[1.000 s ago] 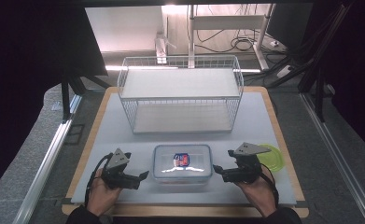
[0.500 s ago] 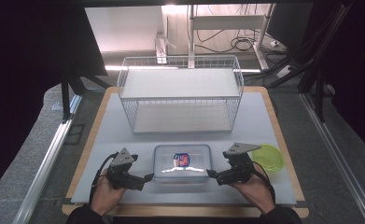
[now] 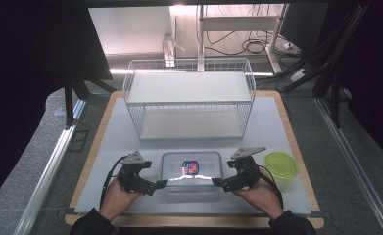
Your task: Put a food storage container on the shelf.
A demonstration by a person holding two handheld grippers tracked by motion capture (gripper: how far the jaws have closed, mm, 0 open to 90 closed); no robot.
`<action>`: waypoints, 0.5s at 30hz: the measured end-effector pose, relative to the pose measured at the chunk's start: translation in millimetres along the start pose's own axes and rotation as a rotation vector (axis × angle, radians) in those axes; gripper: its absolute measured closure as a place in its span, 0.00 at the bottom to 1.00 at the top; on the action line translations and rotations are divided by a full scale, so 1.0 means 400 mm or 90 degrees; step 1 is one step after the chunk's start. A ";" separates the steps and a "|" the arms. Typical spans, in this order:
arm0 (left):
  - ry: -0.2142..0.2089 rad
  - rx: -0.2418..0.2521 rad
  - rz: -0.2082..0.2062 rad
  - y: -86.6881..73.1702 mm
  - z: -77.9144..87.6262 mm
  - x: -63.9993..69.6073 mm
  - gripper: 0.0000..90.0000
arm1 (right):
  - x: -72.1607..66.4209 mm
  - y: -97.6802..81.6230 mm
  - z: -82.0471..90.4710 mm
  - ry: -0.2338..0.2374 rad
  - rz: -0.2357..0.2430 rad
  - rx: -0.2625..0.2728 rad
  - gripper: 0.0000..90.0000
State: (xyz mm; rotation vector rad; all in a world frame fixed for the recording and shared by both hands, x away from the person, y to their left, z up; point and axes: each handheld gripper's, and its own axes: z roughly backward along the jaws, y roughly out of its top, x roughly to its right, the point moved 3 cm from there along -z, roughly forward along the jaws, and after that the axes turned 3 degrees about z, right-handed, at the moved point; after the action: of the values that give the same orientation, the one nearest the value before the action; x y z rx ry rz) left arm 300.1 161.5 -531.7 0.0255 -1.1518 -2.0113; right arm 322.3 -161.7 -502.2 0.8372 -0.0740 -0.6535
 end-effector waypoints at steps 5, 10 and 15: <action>-0.057 -0.013 0.026 0.005 -0.025 -0.014 0.00 | 0.020 -0.003 -0.026 0.043 -0.044 -0.016 0.07; -0.113 -0.023 0.051 0.019 -0.068 -0.011 0.00 | 0.024 0.001 -0.050 0.086 -0.089 -0.030 0.07; -0.096 -0.034 0.040 0.020 -0.059 0.002 0.00 | 0.037 -0.001 -0.051 0.112 -0.133 -0.030 0.14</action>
State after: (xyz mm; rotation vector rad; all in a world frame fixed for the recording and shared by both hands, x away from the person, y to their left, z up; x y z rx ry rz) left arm 313.5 141.8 -539.4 -0.1907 -1.1768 -2.0142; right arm 340.2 -156.8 -519.0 0.8607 0.1896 -0.7707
